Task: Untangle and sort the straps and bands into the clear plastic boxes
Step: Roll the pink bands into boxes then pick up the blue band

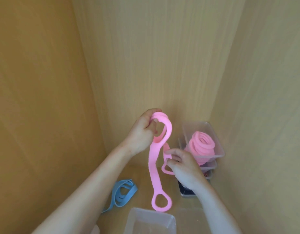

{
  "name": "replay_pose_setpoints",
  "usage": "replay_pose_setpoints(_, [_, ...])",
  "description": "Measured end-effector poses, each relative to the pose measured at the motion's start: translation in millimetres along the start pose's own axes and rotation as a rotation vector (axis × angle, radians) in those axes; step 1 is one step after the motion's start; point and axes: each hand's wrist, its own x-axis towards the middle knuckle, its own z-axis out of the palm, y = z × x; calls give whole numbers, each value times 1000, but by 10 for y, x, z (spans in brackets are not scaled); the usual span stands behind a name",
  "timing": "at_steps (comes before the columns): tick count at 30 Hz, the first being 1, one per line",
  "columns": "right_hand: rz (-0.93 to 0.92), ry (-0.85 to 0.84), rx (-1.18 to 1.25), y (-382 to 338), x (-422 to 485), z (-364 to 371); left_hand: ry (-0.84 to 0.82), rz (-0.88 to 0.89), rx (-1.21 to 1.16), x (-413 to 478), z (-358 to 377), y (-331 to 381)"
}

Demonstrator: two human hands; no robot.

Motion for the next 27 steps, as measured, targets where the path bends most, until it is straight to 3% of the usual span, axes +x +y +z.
replay_pose_setpoints(3, [-151, 103, 72, -341, -10, -79, 3, 23, 16, 49, -29, 119])
replay_pose_setpoints(6, [-213, 14, 222, -626, 61, -97, 1, 32, 45, 80, -54, 190])
replay_pose_setpoints(14, [-261, 253, 39, -629, 243, 1, 22, 37, 82, 190, -230, 200])
replay_pose_setpoints(20, [-326, 182, 100, -753, 305, 83, 21, 1, -7, 195, -259, 295])
replay_pose_setpoints(27, [-356, 267, 147, -830, 368, -14, 55, 13, -111, 236, -308, 353])
